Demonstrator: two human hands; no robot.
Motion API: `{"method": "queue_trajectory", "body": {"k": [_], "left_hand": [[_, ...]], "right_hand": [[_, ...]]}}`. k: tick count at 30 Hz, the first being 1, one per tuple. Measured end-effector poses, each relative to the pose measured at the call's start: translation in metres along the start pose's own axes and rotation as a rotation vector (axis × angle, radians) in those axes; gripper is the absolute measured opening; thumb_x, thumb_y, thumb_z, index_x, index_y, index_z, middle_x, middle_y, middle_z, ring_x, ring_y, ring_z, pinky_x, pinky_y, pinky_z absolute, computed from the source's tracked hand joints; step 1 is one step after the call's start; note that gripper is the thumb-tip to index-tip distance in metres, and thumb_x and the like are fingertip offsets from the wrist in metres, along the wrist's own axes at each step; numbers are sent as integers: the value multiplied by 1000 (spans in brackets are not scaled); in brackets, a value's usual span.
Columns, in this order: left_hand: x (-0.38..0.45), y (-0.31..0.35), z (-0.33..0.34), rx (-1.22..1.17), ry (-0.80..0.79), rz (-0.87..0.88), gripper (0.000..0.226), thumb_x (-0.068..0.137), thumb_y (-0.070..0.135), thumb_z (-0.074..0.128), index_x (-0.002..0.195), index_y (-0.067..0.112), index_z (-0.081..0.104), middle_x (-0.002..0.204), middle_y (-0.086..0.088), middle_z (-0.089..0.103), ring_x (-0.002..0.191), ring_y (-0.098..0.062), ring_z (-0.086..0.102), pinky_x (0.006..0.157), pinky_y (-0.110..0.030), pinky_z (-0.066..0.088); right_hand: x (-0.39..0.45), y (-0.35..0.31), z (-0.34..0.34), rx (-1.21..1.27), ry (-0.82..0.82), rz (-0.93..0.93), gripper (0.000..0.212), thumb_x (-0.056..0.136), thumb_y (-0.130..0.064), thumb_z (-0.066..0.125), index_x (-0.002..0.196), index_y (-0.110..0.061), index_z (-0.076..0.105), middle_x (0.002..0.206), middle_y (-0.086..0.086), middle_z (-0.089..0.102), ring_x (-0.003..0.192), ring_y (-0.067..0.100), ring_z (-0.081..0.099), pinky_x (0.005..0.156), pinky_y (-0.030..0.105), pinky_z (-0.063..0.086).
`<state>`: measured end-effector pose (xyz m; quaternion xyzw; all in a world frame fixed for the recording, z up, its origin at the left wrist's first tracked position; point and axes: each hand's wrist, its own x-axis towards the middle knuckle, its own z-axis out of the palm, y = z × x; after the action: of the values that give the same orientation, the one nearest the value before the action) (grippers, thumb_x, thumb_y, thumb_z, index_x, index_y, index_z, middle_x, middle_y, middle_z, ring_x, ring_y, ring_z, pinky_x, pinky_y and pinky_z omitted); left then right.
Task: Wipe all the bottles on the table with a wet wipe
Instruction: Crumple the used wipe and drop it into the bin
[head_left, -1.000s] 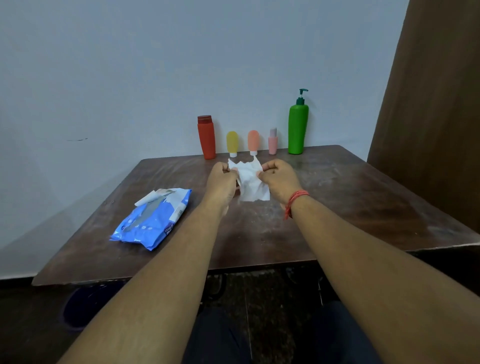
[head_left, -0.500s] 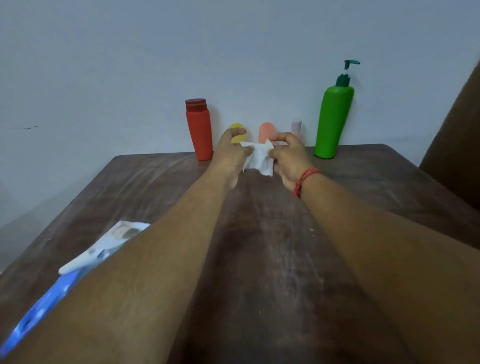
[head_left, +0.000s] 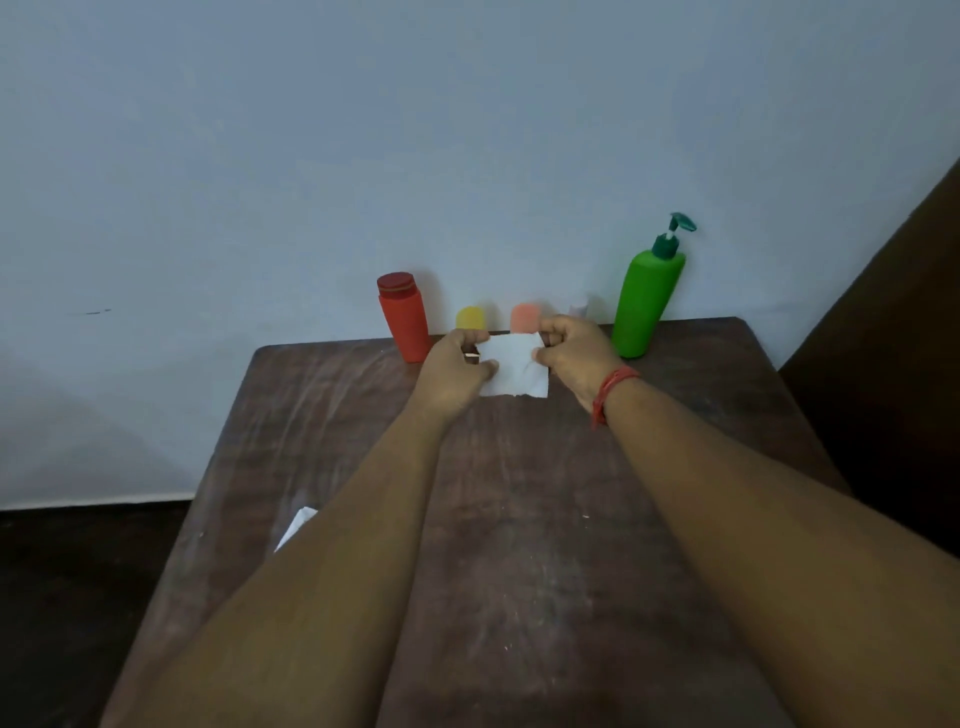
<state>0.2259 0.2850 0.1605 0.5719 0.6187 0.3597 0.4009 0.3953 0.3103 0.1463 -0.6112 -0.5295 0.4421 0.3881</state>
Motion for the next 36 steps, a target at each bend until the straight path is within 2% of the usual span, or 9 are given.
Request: {"method": "queue_trajectory", "body": {"k": [2,5,7,14,18,22,25,30,36], "left_hand": [[-15,15,-7,76,20,-2,37,93,6,67,130,11,60,115,-5,60,97,-12,57,85,-17,47],[-44,32,-21,153,46,36,33,95,5,62,127,10,61,114,-6,62,96,-14,56,73,-8,41],[-64,35,-32,199,80,59,29,96,5,59,124,10,63,113,-4,64,98,-14,56,70,-9,39],[-129,22,-89,133,244,-44,13,97,8,54,99,7,66,93,1,63,83,-12,55,63,-8,39],[-154,5,-135,-129,325,-218,11,99,15,49,98,8,58,103,-9,64,99,-27,63,82,-42,58],[-172,-19,-191,-172,391,-216,9,101,15,49,103,9,55,99,-7,63,92,-24,63,60,-34,59],[-178,-45,-238,-177,408,-192,10,100,13,54,109,12,56,104,-6,63,93,-23,62,58,-29,51],[-185,-101,-338,-221,385,-207,22,96,10,59,117,16,56,113,-5,61,102,-22,62,83,-36,57],[-191,-183,-476,-318,343,-317,18,96,6,60,104,22,58,119,-10,62,105,-28,64,72,-35,56]], "right_hand": [[-17,-20,-9,-101,-16,-27,31,83,4,66,107,-16,68,94,-2,64,95,17,63,95,40,53],[-49,-45,-18,-305,-45,-105,19,89,-5,63,103,-18,67,81,-13,54,78,5,53,70,14,43],[-72,-54,-18,-372,-44,-129,11,92,-13,63,97,-23,65,78,-16,52,72,1,49,60,10,33],[-124,-86,32,-266,-110,-155,11,93,-24,64,91,-14,67,95,-3,66,84,12,60,63,17,40],[-142,-106,90,-111,-243,-97,17,95,-25,63,91,-9,66,91,2,68,85,20,65,73,31,54],[-153,-126,153,89,-310,-15,20,92,-26,68,97,-7,67,101,9,72,97,30,69,82,51,59],[-162,-142,207,142,-381,7,22,81,-31,77,94,-15,67,99,7,73,92,26,70,74,47,60],[-176,-165,322,108,-454,24,18,86,0,70,100,-11,64,99,12,65,82,23,66,50,26,51],[-197,-186,477,272,-389,180,15,90,1,65,101,-10,64,98,8,63,93,27,65,70,36,59]]}}
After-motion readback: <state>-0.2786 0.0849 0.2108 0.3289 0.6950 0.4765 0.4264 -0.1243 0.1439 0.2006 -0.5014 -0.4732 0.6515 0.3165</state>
